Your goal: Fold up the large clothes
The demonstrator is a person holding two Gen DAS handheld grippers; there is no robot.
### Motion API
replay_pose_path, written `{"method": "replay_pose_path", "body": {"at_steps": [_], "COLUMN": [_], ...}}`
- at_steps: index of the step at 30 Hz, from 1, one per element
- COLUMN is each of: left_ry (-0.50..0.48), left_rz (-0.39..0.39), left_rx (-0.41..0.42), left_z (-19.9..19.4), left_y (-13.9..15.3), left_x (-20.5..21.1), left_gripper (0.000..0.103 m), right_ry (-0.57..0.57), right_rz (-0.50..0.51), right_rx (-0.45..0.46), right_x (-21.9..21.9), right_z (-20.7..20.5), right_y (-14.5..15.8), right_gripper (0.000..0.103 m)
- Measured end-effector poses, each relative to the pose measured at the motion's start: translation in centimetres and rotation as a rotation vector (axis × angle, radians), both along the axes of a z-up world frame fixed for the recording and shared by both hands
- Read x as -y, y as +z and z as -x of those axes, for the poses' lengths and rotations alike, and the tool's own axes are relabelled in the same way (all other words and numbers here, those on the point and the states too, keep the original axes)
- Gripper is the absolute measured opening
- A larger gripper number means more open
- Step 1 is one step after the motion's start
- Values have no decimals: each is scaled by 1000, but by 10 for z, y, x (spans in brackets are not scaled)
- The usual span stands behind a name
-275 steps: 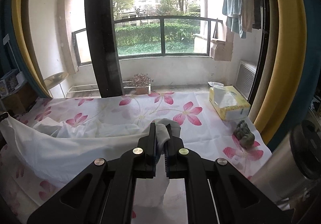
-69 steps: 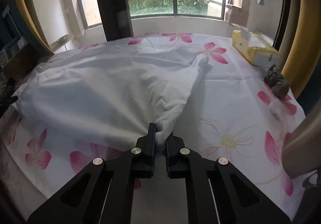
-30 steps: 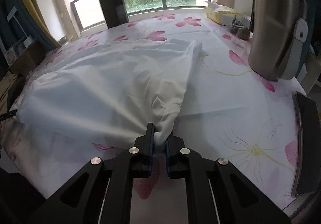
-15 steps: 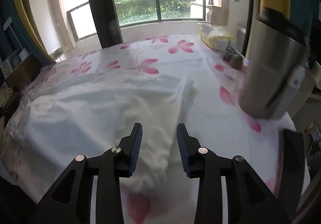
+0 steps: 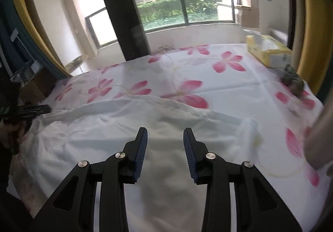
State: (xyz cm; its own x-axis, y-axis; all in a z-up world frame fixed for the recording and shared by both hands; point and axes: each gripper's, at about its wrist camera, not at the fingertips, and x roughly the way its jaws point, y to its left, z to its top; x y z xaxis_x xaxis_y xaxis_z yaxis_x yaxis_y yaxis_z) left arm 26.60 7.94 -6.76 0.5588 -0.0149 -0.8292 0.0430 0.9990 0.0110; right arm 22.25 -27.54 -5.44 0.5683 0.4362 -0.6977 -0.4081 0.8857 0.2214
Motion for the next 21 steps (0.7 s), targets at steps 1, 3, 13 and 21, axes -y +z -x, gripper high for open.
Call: {"method": "replay_pose_path", "body": {"at_steps": [1, 3, 13, 21], "left_ry": [-6, -49, -192, -197], "left_rz": [-7, -28, -53, -48], "left_rx": [-11, -29, -59, 23], "left_z": [-3, -6, -11, -19], "left_y": [-2, -6, -20, -18], "left_x": [1, 9, 26, 20], "left_gripper": [36, 36, 36, 3], "right_ry": [10, 32, 55, -6], "right_rz": [0, 8, 38, 37], "right_rx": [-7, -34, -38, -39], "right_x": [-4, -11, -27, -29], "right_z": [-3, -9, -18, -6], "right_y": [-2, -9, -11, -10], "right_gripper": [35, 35, 35, 36]}}
